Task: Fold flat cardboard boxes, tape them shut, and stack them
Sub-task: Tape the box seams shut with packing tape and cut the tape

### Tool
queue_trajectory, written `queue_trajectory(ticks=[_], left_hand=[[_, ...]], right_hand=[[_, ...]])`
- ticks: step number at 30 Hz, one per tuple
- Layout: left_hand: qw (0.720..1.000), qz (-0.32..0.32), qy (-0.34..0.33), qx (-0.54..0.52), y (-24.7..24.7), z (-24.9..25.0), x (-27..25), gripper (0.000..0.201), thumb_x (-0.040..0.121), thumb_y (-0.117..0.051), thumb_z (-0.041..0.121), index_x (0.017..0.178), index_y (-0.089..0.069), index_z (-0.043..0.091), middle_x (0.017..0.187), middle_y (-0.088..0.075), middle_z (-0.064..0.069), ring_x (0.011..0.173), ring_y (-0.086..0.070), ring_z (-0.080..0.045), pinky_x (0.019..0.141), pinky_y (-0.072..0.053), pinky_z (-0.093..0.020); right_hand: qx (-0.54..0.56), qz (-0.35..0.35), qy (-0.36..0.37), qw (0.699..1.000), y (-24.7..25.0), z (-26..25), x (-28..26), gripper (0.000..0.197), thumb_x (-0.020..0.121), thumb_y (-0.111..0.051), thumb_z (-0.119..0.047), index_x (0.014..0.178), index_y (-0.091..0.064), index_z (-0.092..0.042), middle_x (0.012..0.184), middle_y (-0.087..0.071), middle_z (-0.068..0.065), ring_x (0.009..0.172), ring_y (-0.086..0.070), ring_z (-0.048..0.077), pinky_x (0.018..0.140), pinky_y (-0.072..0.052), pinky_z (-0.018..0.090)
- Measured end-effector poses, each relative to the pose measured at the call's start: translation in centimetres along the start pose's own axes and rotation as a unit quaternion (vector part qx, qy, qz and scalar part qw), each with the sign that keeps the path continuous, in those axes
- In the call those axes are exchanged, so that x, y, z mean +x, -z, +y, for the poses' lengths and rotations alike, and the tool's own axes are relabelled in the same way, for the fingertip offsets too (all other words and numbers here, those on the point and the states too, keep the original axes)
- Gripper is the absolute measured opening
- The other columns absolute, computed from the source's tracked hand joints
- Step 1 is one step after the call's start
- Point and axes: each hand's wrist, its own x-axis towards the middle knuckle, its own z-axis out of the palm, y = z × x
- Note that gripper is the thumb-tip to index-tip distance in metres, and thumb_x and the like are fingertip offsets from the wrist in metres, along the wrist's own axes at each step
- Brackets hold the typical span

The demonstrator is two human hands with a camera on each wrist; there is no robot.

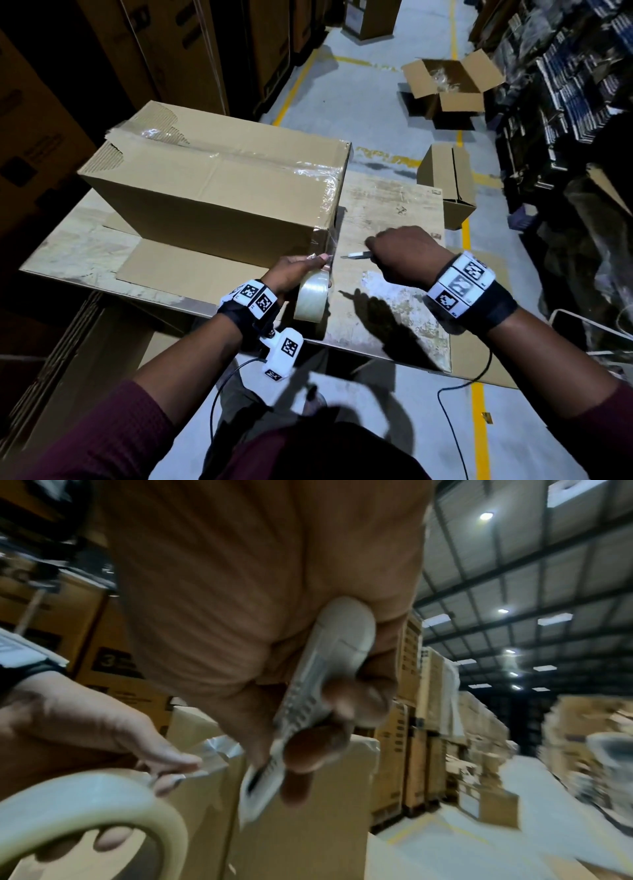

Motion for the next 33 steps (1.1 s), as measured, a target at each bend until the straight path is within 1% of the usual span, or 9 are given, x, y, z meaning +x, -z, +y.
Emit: queue_trajectory(ticks=[4,7,10,12,16,20,25,30,33], left_hand=[[1.000,-0.016,0.000,0.005,0.4,0.0,-0.4,0.048,0.078,-0.078,0.053,0.108,-0.077,0.016,0.104,-0.076,-0.011,0.105,-0.070,-0.034,0.097,-0.052,-0.047],[1.000,-0.022,0.000,0.001,0.2,0.4,-0.6,0.039,0.085,-0.075,0.046,0.107,-0.076,0.013,0.102,-0.076,-0.010,0.097,-0.071,-0.029,0.086,-0.055,-0.039],[0.999,-0.034,0.005,-0.016,0.0,0.6,-0.6,0.031,0.089,-0.072,0.039,0.103,-0.075,0.012,0.098,-0.076,-0.012,0.085,-0.071,-0.026,0.070,-0.055,-0.030],[0.999,-0.040,0.012,-0.019,0.2,0.4,-0.5,0.036,0.088,-0.073,0.040,0.109,-0.074,0.011,0.102,-0.075,-0.014,0.088,-0.071,-0.027,0.071,-0.055,-0.031],[0.999,-0.041,0.014,-0.017,0.6,0.4,-0.3,0.031,0.087,-0.073,0.041,0.101,-0.075,0.014,0.100,-0.075,-0.013,0.087,-0.071,-0.027,0.073,-0.055,-0.032],[0.998,-0.050,0.027,0.016,0.7,0.1,-0.1,0.034,0.088,-0.072,0.040,0.105,-0.074,0.011,0.099,-0.076,-0.011,0.082,-0.071,-0.023,0.070,-0.054,-0.028],[0.997,-0.052,0.049,0.030,0.1,-1.7,0.9,0.034,0.087,-0.074,0.039,0.106,-0.076,0.011,0.102,-0.076,-0.011,0.087,-0.071,-0.026,0.081,-0.053,-0.034],[0.997,-0.064,0.047,0.014,-2.1,-2.5,2.2,0.026,0.093,-0.069,0.021,0.115,-0.073,0.007,0.105,-0.075,-0.007,0.085,-0.070,-0.017,0.071,-0.053,-0.024],[0.996,-0.082,0.020,0.038,-4.1,-2.7,3.1,0.015,0.094,-0.067,0.014,0.105,-0.076,0.014,0.103,-0.075,0.005,0.097,-0.066,-0.010,0.089,-0.047,-0.025]], right_hand=[[0.156,0.066,-0.035,0.985,-4.6,2.7,-2.1,0.006,0.098,-0.046,-0.019,0.099,-0.041,-0.022,0.084,-0.051,-0.002,0.059,-0.043,0.024,0.051,-0.035,0.037],[0.317,0.173,0.001,0.932,-7.7,2.6,-2.2,0.011,0.102,-0.044,-0.022,0.112,-0.049,-0.022,0.087,-0.058,0.003,0.063,-0.050,0.026,0.055,-0.045,0.042],[0.352,0.227,0.039,0.907,-9.3,0.6,0.0,0.028,0.104,-0.041,-0.028,0.124,-0.057,-0.017,0.093,-0.062,0.005,0.067,-0.055,0.028,0.054,-0.046,0.041],[0.323,0.230,0.037,0.917,-9.8,-0.6,1.4,0.037,0.104,-0.037,-0.034,0.128,-0.059,-0.017,0.098,-0.064,0.006,0.072,-0.059,0.030,0.053,-0.046,0.039],[0.319,0.231,0.023,0.919,-11.0,-1.5,2.4,0.043,0.102,-0.033,-0.036,0.129,-0.061,-0.016,0.095,-0.064,0.008,0.078,-0.059,0.030,0.056,-0.044,0.036],[0.270,0.209,0.003,0.940,-12.3,-1.7,3.1,0.035,0.098,-0.053,-0.012,0.131,-0.061,-0.016,0.094,-0.063,0.010,0.077,-0.058,0.033,0.056,-0.042,0.037],[0.240,0.077,-0.067,0.965,-15.1,-1.3,3.7,0.032,0.097,-0.057,-0.018,0.128,-0.057,-0.020,0.099,-0.060,0.009,0.092,-0.057,0.033,0.065,-0.032,0.033],[0.320,0.030,-0.254,0.912,-20.9,0.9,2.9,0.024,0.095,-0.060,-0.015,0.118,-0.060,-0.007,0.100,-0.069,0.016,0.093,-0.066,0.037,0.066,-0.042,0.033],[0.377,0.015,-0.331,0.865,-22.5,2.5,2.1,0.031,0.094,-0.058,-0.008,0.125,-0.056,-0.002,0.111,-0.065,0.024,0.099,-0.063,0.041,0.071,-0.042,0.035]])
